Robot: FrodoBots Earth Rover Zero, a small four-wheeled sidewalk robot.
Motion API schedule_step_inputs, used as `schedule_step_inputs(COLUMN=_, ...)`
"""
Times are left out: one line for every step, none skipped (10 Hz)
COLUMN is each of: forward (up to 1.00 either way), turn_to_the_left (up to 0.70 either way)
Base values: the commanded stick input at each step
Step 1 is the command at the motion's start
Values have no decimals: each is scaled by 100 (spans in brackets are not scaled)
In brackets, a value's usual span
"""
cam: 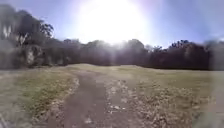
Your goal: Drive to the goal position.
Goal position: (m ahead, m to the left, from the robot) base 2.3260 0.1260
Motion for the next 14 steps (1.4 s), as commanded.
schedule_step_inputs(forward=50, turn_to_the_left=0)
schedule_step_inputs(forward=50, turn_to_the_left=0)
schedule_step_inputs(forward=50, turn_to_the_left=0)
schedule_step_inputs(forward=50, turn_to_the_left=0)
schedule_step_inputs(forward=50, turn_to_the_left=0)
schedule_step_inputs(forward=50, turn_to_the_left=0)
schedule_step_inputs(forward=50, turn_to_the_left=0)
schedule_step_inputs(forward=50, turn_to_the_left=0)
schedule_step_inputs(forward=50, turn_to_the_left=0)
schedule_step_inputs(forward=50, turn_to_the_left=0)
schedule_step_inputs(forward=50, turn_to_the_left=0)
schedule_step_inputs(forward=50, turn_to_the_left=-24)
schedule_step_inputs(forward=50, turn_to_the_left=-43)
schedule_step_inputs(forward=50, turn_to_the_left=-12)
